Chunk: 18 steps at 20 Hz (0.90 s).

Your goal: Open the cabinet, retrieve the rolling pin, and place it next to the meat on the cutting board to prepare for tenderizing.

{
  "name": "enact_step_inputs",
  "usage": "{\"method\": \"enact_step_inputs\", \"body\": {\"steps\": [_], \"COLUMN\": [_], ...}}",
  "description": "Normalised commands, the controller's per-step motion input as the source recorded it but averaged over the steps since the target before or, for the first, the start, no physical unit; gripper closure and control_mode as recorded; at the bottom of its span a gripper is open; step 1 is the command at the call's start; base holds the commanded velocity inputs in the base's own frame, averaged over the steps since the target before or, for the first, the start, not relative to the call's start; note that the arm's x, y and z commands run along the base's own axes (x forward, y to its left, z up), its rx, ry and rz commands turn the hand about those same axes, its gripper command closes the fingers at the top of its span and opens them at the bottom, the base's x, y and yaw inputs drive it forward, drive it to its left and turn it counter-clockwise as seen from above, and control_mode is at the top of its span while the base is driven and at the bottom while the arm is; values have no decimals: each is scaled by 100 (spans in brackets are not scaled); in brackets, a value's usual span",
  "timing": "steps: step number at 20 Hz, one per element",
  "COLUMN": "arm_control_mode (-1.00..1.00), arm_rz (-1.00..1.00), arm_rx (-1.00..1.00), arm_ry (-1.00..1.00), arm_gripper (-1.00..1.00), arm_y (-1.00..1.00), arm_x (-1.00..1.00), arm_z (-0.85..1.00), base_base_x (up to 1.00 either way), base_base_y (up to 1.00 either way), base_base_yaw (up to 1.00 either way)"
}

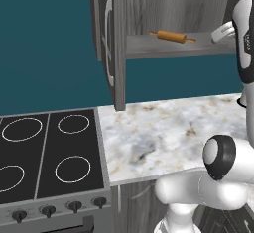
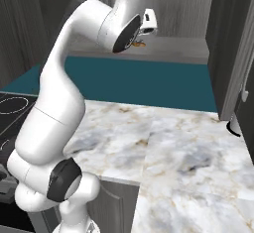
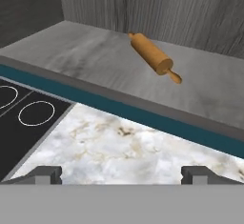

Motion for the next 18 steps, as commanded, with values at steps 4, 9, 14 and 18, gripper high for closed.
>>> {"method": "enact_step_inputs", "body": {"steps": [4, 9, 14, 18], "arm_control_mode": [-100, -100, -100, -100], "arm_rz": [16, 17, 18, 14], "arm_rx": [5, 1, 0, 4], "arm_ry": [-2, -5, -3, 0], "arm_gripper": [-100, -100, -100, -100], "arm_y": [0, 6, 9, 1], "arm_x": [28, 20, 17, 28], "arm_z": [-6, -16, -14, 0], "base_base_x": [0, 0, 0, 0], "base_base_y": [0, 0, 0, 0], "base_base_yaw": [0, 0, 0, 0]}}
